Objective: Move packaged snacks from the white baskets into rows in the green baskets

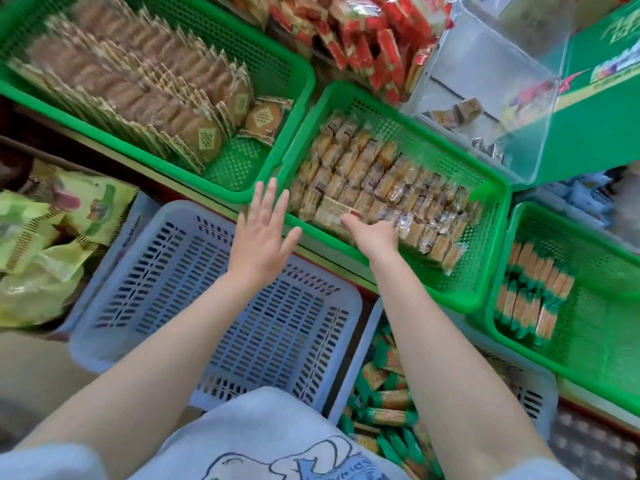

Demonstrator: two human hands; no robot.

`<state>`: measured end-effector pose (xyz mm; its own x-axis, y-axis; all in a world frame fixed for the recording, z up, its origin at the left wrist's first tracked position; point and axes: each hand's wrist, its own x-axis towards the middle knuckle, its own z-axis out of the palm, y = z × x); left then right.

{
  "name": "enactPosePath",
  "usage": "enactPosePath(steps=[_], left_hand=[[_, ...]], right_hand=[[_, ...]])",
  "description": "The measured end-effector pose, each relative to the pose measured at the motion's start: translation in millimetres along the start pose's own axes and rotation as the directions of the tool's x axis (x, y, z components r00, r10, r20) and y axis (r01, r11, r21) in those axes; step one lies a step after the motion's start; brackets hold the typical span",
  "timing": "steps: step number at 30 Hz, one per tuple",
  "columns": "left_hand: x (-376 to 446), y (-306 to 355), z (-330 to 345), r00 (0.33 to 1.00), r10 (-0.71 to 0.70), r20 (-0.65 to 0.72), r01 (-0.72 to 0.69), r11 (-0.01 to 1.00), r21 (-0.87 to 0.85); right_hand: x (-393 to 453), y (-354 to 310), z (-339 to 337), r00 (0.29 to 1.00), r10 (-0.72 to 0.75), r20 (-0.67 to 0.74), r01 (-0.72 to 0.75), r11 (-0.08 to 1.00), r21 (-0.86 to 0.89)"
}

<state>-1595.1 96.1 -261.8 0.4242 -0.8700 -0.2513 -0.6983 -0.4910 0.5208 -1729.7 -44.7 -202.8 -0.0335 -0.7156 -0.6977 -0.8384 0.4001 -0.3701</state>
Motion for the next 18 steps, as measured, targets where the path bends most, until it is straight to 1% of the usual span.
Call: enactPosePath(steps=[2, 6, 8, 13, 18], left_hand=[[-0.1, 0.3, 0.6, 1.000, 0.002, -0.003, -0.002, 1.000, -0.012], [-1.2, 1.5, 3.9, 1.000, -0.008, -0.001, 0.008, 0.999, -0.050], [-1.4, 2.5, 4.9, 1.000, -0.013, -0.003, 0.012, 0.999, -0.052], [-0.6, -0.1, 5.1, 1.000, -0.006, -0.017, 0.005, 0.999, -0.049], [-1.6, 1.0, 3.6, 1.000, -0.008, -0.011, 0.007, 0.999, -0.048]], right_hand=[[2.0, -2.9, 1.7, 1.000, 0.029, 0.012, -0.029, 1.000, -0.002], [3.4, -5.4, 0.5, 0.992, 0.021, 0.128, -0.026, 0.999, 0.036], [6.7, -7.0, -0.2, 0.987, 0.021, 0.158, -0.027, 0.999, 0.040], [8.9, -8.2, 0.5, 0.984, 0.048, 0.170, -0.060, 0.996, 0.063], [8.7, -6.6, 1.3, 0.990, 0.036, 0.140, -0.043, 0.998, 0.050]])
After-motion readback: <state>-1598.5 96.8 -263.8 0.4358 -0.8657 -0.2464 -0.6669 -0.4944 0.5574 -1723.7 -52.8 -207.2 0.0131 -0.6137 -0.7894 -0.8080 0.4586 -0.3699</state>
